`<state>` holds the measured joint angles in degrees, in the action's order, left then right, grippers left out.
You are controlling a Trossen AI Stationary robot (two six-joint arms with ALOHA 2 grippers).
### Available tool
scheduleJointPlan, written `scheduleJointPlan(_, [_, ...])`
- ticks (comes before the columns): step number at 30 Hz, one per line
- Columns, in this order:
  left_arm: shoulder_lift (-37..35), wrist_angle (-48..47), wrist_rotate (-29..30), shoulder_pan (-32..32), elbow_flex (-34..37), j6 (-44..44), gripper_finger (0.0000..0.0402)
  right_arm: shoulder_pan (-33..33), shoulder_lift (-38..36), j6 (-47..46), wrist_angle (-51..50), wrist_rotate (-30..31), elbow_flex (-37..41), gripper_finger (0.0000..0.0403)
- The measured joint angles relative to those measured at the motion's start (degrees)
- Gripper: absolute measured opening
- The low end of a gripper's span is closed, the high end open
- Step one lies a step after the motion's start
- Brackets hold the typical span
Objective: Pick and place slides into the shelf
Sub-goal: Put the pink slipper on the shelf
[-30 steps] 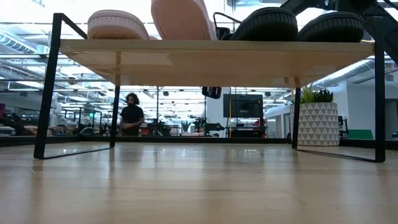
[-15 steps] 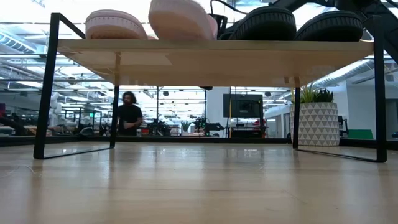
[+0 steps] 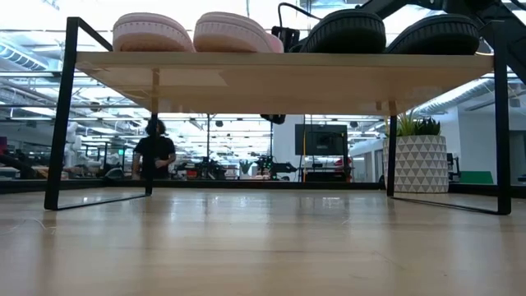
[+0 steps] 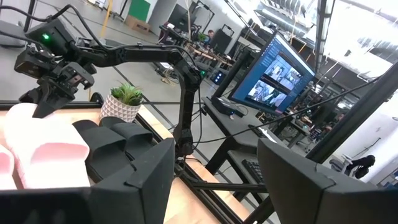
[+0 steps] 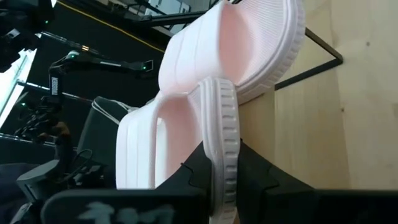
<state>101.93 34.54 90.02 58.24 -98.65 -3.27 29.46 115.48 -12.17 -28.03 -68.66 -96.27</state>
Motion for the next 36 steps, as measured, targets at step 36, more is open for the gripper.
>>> scheduleJointPlan(36, [0.00, 0.00, -0.02, -0.02, 0.02, 0.07, 0.0225, 0.47, 0.02, 10.51, -2.36, 3.96, 0.00, 0.0127])
